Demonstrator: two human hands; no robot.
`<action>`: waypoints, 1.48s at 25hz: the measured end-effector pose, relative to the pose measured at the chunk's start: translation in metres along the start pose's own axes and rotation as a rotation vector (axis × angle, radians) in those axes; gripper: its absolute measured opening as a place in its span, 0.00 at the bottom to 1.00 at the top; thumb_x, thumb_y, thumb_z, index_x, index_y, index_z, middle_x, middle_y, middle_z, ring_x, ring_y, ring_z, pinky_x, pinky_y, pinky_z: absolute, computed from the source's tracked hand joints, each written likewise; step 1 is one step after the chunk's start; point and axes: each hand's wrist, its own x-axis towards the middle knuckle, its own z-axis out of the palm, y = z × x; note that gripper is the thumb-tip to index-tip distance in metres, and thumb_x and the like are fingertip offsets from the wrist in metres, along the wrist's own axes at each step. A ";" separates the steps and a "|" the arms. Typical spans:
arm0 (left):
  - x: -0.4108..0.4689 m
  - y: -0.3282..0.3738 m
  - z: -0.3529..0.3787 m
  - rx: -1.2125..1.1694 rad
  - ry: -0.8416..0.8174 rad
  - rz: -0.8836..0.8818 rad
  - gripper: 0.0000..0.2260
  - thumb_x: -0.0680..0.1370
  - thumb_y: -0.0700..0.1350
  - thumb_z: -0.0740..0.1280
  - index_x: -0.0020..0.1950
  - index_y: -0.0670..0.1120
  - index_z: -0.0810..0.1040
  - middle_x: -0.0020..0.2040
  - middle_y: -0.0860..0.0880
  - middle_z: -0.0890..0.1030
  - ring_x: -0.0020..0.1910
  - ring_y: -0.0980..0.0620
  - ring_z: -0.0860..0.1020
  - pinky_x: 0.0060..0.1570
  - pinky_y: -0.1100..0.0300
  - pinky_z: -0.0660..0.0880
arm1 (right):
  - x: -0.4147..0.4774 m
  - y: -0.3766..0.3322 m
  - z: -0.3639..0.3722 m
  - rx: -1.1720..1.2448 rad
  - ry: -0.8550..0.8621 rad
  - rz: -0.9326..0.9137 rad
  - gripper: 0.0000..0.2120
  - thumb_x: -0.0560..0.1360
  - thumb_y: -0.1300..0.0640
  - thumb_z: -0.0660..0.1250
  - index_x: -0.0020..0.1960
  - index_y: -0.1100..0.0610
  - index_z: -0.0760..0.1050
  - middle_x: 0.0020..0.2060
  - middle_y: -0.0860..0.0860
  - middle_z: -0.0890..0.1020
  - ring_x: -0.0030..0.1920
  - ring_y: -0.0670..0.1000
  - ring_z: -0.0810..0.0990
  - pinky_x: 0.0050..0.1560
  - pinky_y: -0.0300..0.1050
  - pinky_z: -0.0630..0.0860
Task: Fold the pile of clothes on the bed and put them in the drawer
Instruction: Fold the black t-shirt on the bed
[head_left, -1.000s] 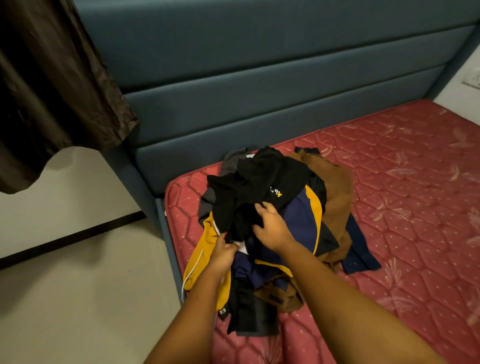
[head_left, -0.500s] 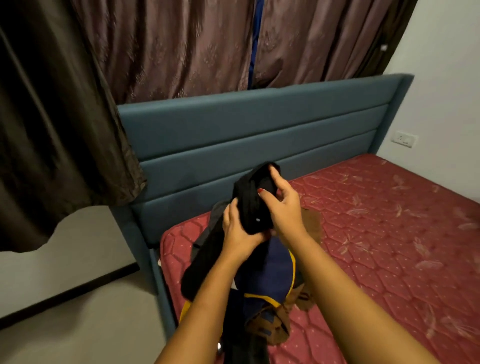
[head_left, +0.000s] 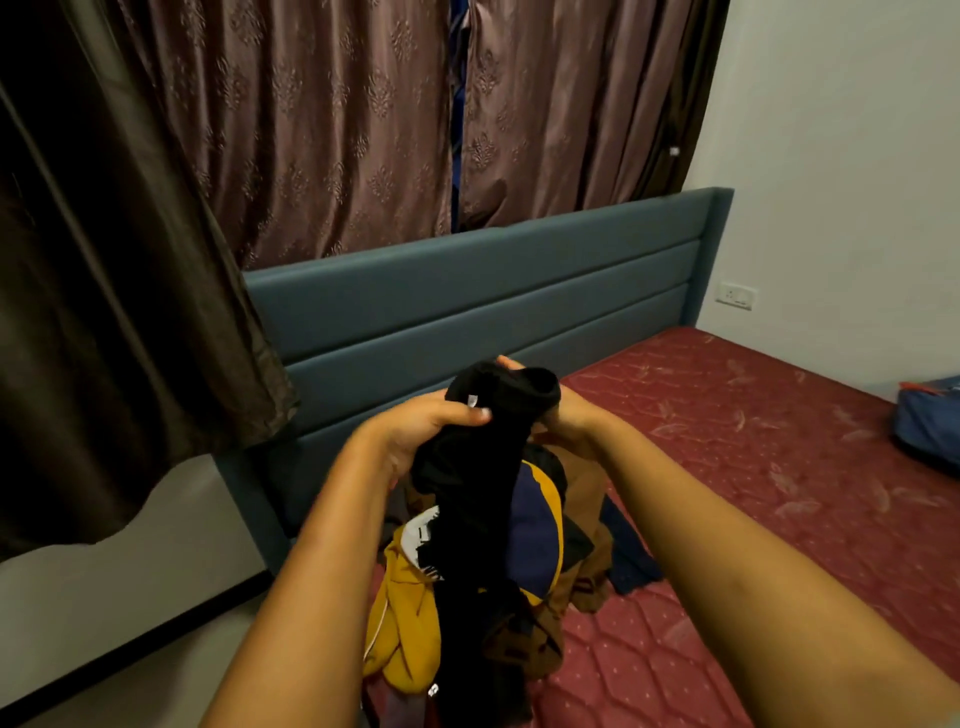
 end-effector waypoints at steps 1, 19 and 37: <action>-0.012 0.006 -0.002 0.005 -0.058 -0.019 0.10 0.66 0.33 0.69 0.43 0.44 0.85 0.37 0.47 0.85 0.34 0.51 0.83 0.36 0.61 0.80 | -0.005 -0.001 0.006 -0.069 -0.049 0.068 0.18 0.81 0.69 0.54 0.68 0.57 0.66 0.46 0.54 0.77 0.45 0.52 0.74 0.34 0.30 0.70; -0.062 -0.136 0.055 0.942 0.961 -0.155 0.17 0.63 0.41 0.61 0.45 0.61 0.77 0.42 0.49 0.82 0.43 0.45 0.80 0.43 0.51 0.78 | -0.007 0.165 0.008 0.207 -0.638 0.324 0.20 0.80 0.49 0.58 0.38 0.57 0.82 0.33 0.53 0.83 0.34 0.48 0.81 0.37 0.40 0.77; -0.202 -0.321 0.383 0.608 1.856 0.025 0.19 0.76 0.34 0.51 0.56 0.51 0.75 0.53 0.45 0.78 0.46 0.45 0.73 0.44 0.54 0.71 | -0.231 0.337 -0.221 -0.677 -0.010 -0.421 0.17 0.77 0.59 0.58 0.63 0.51 0.76 0.60 0.60 0.78 0.58 0.63 0.76 0.54 0.50 0.74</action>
